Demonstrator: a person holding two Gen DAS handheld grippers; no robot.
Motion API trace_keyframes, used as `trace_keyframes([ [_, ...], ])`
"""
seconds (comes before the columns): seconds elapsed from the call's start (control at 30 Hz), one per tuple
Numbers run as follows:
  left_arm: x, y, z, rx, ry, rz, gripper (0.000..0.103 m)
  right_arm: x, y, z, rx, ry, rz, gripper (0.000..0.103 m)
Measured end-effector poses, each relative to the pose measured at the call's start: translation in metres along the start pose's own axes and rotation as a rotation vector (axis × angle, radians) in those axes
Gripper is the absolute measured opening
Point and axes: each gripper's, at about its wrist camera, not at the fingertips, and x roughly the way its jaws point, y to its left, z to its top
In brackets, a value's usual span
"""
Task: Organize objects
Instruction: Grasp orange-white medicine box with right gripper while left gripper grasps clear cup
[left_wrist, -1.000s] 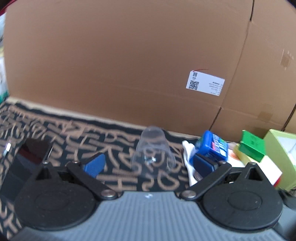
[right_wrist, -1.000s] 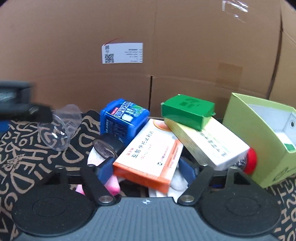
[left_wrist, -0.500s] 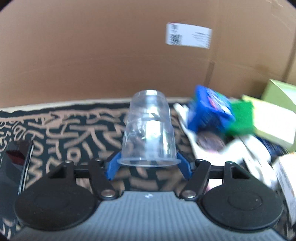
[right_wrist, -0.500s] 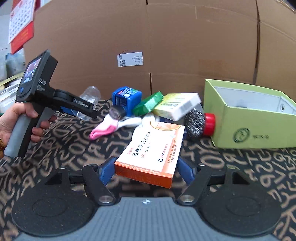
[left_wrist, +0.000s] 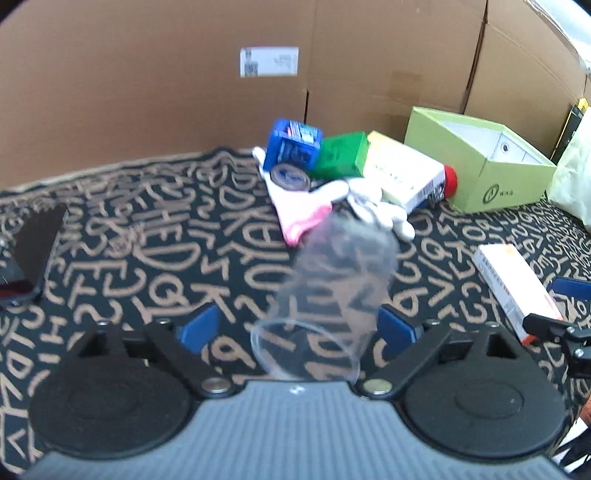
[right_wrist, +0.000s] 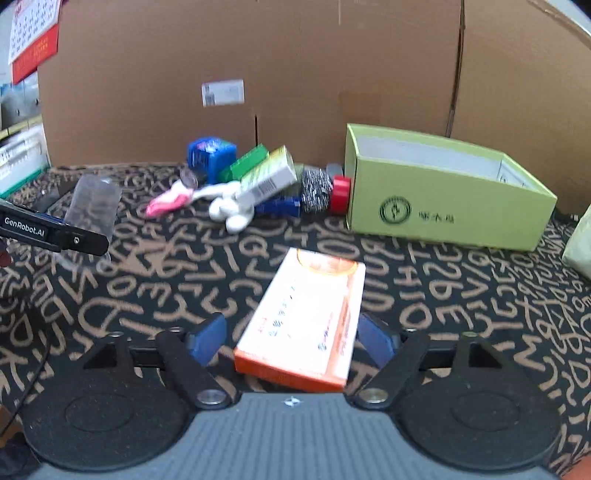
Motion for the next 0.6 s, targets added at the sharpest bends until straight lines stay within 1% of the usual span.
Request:
trace_keyframes([
  [0.07, -0.002, 0.0, 0.008, -0.012, -0.018, 0.002, 0.101, 0.004, 0.003, 0.003, 0.009, -0.009, -0.011, 0.086],
  [0.13, -0.001, -0.002, 0.014, -0.007, -0.031, 0.002, 0.101, 0.011, 0.006, 0.005, 0.023, -0.003, -0.036, 0.086],
  [0.17, 0.002, -0.005, 0.016, 0.01, -0.034, 0.0, 0.096, 0.014, 0.007, 0.005, 0.031, -0.001, -0.048, 0.086],
  [0.2, 0.004, -0.009, 0.016, 0.035, -0.03, 0.003, 0.085, 0.016, 0.006, 0.005, 0.039, 0.0, -0.058, 0.086],
  [0.23, 0.005, -0.012, 0.015, 0.058, -0.025, 0.007, 0.081, 0.018, 0.006, 0.005, 0.045, 0.002, -0.067, 0.086],
  [0.27, 0.006, -0.015, 0.014, 0.079, -0.018, 0.007, 0.08, 0.02, 0.006, 0.004, 0.047, 0.005, -0.075, 0.086],
  [0.33, 0.002, -0.015, 0.007, 0.092, -0.016, 0.012, 0.08, 0.021, 0.005, 0.002, 0.047, 0.011, -0.084, 0.086],
  [0.37, -0.003, -0.013, 0.004, 0.09, -0.019, 0.017, 0.083, 0.021, 0.004, 0.002, 0.049, 0.015, -0.081, 0.086],
  [0.4, -0.009, -0.01, 0.001, 0.084, -0.026, 0.023, 0.089, 0.021, 0.002, 0.001, 0.053, 0.016, -0.077, 0.086],
  [0.47, -0.022, -0.004, -0.006, 0.061, -0.045, 0.053, 0.097, 0.021, 0.001, 0.001, 0.063, 0.018, -0.078, 0.086],
  [0.57, -0.032, -0.001, -0.014, 0.07, -0.055, 0.071, 0.096, 0.022, 0.001, 0.002, 0.074, 0.013, -0.077, 0.086],
  [0.6, -0.032, -0.001, -0.015, 0.081, -0.055, 0.068, 0.091, 0.023, 0.002, 0.002, 0.076, 0.011, -0.073, 0.086],
])
